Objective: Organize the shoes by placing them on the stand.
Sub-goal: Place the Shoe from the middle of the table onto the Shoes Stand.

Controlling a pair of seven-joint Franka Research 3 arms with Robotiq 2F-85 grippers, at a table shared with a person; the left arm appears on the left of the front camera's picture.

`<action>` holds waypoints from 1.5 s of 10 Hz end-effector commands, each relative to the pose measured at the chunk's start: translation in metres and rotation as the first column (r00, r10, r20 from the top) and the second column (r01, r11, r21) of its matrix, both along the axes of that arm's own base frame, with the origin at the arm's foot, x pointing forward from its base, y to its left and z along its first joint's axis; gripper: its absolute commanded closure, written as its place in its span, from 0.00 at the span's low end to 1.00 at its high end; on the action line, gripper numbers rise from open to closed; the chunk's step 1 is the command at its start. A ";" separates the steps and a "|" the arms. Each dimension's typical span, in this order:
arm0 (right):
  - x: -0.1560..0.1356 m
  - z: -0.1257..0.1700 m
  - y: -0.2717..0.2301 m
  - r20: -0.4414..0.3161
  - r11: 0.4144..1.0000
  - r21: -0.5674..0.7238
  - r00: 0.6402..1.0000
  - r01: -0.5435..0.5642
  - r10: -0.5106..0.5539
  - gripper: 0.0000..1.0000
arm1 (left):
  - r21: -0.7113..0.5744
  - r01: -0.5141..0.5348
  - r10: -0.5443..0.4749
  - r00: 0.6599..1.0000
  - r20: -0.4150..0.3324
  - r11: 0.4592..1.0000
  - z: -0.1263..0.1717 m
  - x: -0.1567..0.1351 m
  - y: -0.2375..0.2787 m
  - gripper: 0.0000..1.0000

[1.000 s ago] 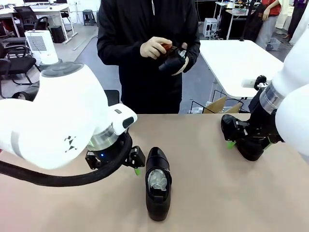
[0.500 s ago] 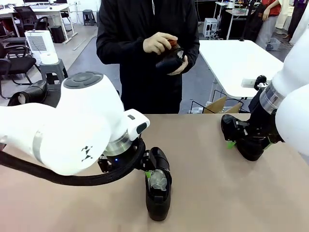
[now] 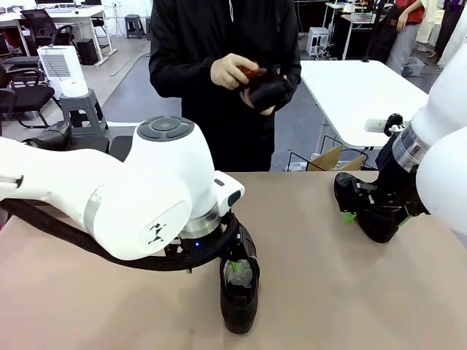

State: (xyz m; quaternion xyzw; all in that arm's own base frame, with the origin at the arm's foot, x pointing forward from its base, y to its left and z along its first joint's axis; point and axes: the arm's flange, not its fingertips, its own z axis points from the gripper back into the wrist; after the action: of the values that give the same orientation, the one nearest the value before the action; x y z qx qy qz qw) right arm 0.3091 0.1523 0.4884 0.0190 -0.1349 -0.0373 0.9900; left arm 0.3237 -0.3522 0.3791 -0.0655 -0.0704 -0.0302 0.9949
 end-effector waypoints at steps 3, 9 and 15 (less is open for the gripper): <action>0.000 0.002 0.000 0.001 1.000 0.011 1.000 -0.005 0.005 0.00 | 0.086 -0.075 0.082 0.993 -0.084 0.993 -0.020 -0.001 -0.010 0.00; 0.000 0.002 0.000 0.001 1.000 0.011 1.000 -0.005 0.005 0.00 | 0.056 -0.014 0.019 0.995 -0.101 0.998 -0.033 -0.005 -0.016 0.63; 0.000 0.002 0.000 0.001 1.000 0.011 1.000 -0.005 0.005 0.00 | 0.032 0.010 -0.007 0.994 -0.105 0.999 -0.034 -0.005 -0.021 1.00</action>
State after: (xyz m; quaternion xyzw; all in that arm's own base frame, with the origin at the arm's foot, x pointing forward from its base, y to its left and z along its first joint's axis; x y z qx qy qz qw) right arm 0.3091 0.1523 0.4885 0.0190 -0.1349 -0.0373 0.9900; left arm 0.3152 -0.3736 0.3443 -0.0465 -0.0171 -0.0248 0.9985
